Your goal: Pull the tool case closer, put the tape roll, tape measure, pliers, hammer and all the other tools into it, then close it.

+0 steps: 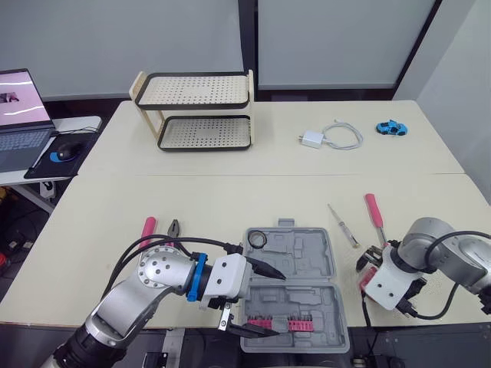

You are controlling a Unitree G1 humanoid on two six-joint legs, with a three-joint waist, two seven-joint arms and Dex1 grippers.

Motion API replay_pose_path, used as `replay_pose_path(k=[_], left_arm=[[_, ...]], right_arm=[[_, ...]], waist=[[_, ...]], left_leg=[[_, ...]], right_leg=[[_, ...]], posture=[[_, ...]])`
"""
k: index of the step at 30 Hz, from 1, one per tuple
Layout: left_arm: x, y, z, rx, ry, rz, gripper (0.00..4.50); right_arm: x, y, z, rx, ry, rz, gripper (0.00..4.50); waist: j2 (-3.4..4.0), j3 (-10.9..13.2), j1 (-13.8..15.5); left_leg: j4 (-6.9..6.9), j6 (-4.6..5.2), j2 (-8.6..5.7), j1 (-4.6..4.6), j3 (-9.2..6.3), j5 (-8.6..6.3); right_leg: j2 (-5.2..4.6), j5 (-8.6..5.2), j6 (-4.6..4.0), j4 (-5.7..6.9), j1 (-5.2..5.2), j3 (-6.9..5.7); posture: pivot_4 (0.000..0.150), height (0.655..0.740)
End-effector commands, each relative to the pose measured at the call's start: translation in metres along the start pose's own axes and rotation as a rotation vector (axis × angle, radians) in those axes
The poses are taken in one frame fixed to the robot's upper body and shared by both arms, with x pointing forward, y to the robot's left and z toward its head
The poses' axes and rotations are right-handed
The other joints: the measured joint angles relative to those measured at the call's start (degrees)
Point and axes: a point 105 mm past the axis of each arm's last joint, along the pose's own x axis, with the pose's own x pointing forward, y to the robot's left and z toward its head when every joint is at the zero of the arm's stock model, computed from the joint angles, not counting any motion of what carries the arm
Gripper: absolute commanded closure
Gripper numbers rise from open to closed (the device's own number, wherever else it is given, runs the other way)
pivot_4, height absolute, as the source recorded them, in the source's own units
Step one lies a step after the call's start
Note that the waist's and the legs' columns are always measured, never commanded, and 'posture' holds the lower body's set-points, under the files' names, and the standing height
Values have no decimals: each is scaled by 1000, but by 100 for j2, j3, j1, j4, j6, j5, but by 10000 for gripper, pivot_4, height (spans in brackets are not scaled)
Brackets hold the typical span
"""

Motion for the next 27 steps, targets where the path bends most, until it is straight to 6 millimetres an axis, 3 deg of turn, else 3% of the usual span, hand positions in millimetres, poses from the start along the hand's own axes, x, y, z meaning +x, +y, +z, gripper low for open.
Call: replay_pose_path(k=[1,4,7,10,13,21,27], left_arm=[[2,-2,3,23,-14,-9,0],[2,0,3,27,-24,-7,0],[2,3,3,25,-30,-3,0],[3,6,3,27,-34,1,0],[4,10,4,35,-42,9,0],[4,16,11,35,-53,22,0],[3,16,12,42,-49,7,0]], right_arm=[[-13,-8,-4,-19,19,-41,170],[-32,-9,-1,25,18,-80,170],[-51,5,10,124,-14,-106,170],[-63,16,18,261,-48,-148,170],[-70,23,30,521,-155,-261,170],[-56,40,46,1240,-374,-604,170],[-36,40,47,1427,-383,-758,170]], waist=[[0,0,0],[3,1,1],[14,2,44],[8,1,81],[8,1,122],[7,-4,154],[12,-7,136]], left_leg=[[0,0,0,0,0,0],[0,0,1,0,0,0],[1,0,-1,-4,-2,0],[0,1,-1,-9,-8,-1],[1,21,0,-6,-3,-12],[8,23,-1,-3,-6,-13],[5,23,-3,1,-4,-13]], right_leg=[[0,0,0,0,0,0],[0,0,0,0,0,0],[-2,0,0,1,-3,1],[-2,0,0,-4,-1,-4],[-2,0,0,-2,1,-1],[1,0,0,7,6,-1],[1,0,0,8,4,5]], posture=[[1500,7400],[1500,7400],[1500,7400],[1500,7400],[1500,7400],[1500,7400],[1500,7400]])
